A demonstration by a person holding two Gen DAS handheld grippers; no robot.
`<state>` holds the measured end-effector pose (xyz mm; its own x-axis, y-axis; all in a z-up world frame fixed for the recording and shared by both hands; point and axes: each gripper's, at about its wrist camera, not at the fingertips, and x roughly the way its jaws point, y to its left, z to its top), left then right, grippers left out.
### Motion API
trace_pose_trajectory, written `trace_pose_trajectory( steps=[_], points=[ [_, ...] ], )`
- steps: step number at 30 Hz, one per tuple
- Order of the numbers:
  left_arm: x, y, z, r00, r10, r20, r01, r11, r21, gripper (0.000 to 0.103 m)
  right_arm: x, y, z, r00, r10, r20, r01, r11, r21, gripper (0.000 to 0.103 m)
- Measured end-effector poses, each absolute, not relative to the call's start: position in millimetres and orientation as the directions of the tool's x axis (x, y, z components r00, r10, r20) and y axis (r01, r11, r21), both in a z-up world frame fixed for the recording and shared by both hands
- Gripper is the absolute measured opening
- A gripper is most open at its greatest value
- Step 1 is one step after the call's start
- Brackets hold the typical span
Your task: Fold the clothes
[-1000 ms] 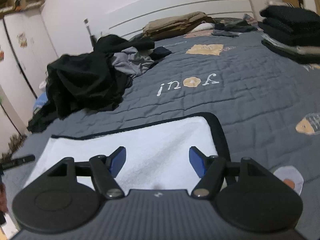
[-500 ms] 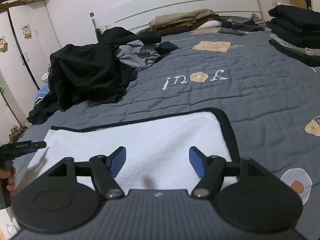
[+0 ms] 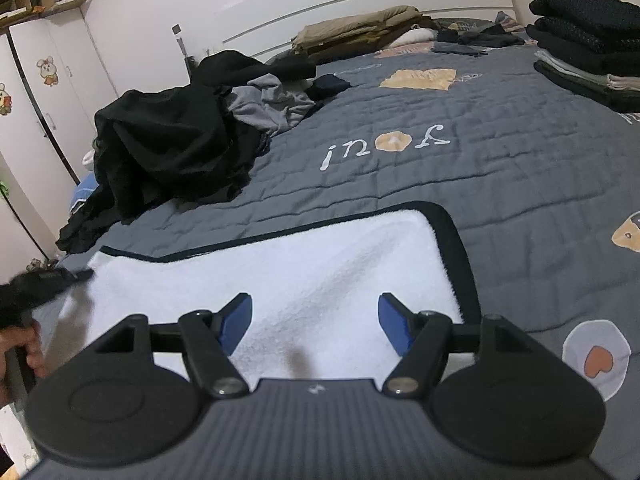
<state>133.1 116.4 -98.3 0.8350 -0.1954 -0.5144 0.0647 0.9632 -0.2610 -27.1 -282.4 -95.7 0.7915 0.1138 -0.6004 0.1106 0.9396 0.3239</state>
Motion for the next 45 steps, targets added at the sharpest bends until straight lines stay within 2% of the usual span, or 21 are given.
trace_pose_trajectory(
  steps=[1, 3, 5, 7, 8, 10, 11, 12, 17, 23, 25, 26, 29, 32, 35, 36, 40, 43, 45],
  points=[
    [131, 118, -94, 0.852, -0.183, -0.490, 0.058, 0.964, -0.260, 0.000, -28, -283, -95, 0.793, 0.112, -0.598, 0.111, 0.940, 0.323, 0.069],
    [132, 119, -92, 0.852, -0.188, -0.488, 0.058, 0.961, -0.270, 0.000, -28, -285, -95, 0.795, 0.107, -0.597, 0.114, 0.941, 0.320, 0.069],
    [135, 120, -94, 0.835, -0.194, -0.516, 0.050, 0.959, -0.279, 0.000, -28, -288, -96, 0.793, 0.101, -0.600, 0.120, 0.941, 0.317, 0.069],
    [139, 121, -98, 0.807, -0.195, -0.557, 0.041, 0.960, -0.278, 0.005, -28, -290, -97, 0.791, 0.095, -0.605, 0.127, 0.941, 0.315, 0.069],
    [139, 122, -100, 0.799, -0.194, -0.570, 0.036, 0.960, -0.277, 0.010, -29, -290, -97, 0.789, 0.093, -0.607, 0.131, 0.940, 0.314, 0.069],
    [140, 122, -101, 0.796, -0.195, -0.573, 0.039, 0.961, -0.273, 0.027, -28, -290, -98, 0.787, 0.094, -0.609, 0.130, 0.941, 0.313, 0.069],
    [140, 121, -102, 0.795, -0.195, -0.574, 0.041, 0.962, -0.271, 0.049, -28, -290, -98, 0.787, 0.094, -0.610, 0.129, 0.941, 0.312, 0.069],
    [140, 118, -102, 0.798, -0.204, -0.567, 0.056, 0.962, -0.267, 0.055, -28, -289, -98, 0.787, 0.094, -0.610, 0.128, 0.942, 0.311, 0.069],
    [149, 107, -105, 0.804, -0.213, -0.555, 0.106, 0.970, -0.218, 0.055, -29, -287, -98, 0.787, 0.089, -0.611, 0.123, 0.947, 0.297, 0.069],
    [167, 102, -125, 0.747, -0.244, -0.618, 0.122, 0.965, -0.234, 0.054, -28, -288, -100, 0.783, 0.087, -0.616, 0.128, 0.946, 0.297, 0.069],
    [169, 100, -130, 0.735, -0.270, -0.622, 0.145, 0.959, -0.245, 0.036, -27, -288, -101, 0.780, 0.087, -0.620, 0.131, 0.946, 0.297, 0.069],
    [169, 100, -130, 0.736, -0.275, -0.619, 0.150, 0.957, -0.247, 0.018, -26, -288, -102, 0.778, 0.087, -0.622, 0.132, 0.946, 0.297, 0.069],
    [169, 101, -127, 0.756, -0.279, -0.592, 0.153, 0.955, -0.255, 0.009, -26, -288, -103, 0.776, 0.087, -0.625, 0.133, 0.946, 0.297, 0.069],
    [162, 107, -112, 0.827, -0.264, -0.496, 0.145, 0.953, -0.266, 0.006, -27, -289, -102, 0.776, 0.088, -0.624, 0.134, 0.944, 0.301, 0.069],
    [158, 110, -101, 0.872, -0.224, -0.435, 0.115, 0.958, -0.263, 0.006, -27, -291, -101, 0.779, 0.086, -0.621, 0.138, 0.943, 0.303, 0.069],
    [160, 109, -102, 0.871, -0.218, -0.441, 0.110, 0.960, -0.257, 0.006, -27, -292, -101, 0.780, 0.085, -0.620, 0.139, 0.943, 0.304, 0.069],
    [171, 103, -117, 0.813, -0.200, -0.546, 0.076, 0.968, -0.241, 0.009, -27, -296, -102, 0.779, 0.075, -0.622, 0.143, 0.946, 0.292, 0.069],
    [171, 108, -114, 0.804, -0.215, -0.555, 0.071, 0.961, -0.269, 0.020, -25, -306, -99, 0.779, 0.044, -0.626, 0.157, 0.952, 0.263, 0.069],
    [166, 109, -105, 0.810, -0.229, -0.540, 0.083, 0.956, -0.282, 0.047, -22, -317, -96, 0.778, 0.024, -0.628, 0.171, 0.953, 0.248, 0.069]
  ],
)
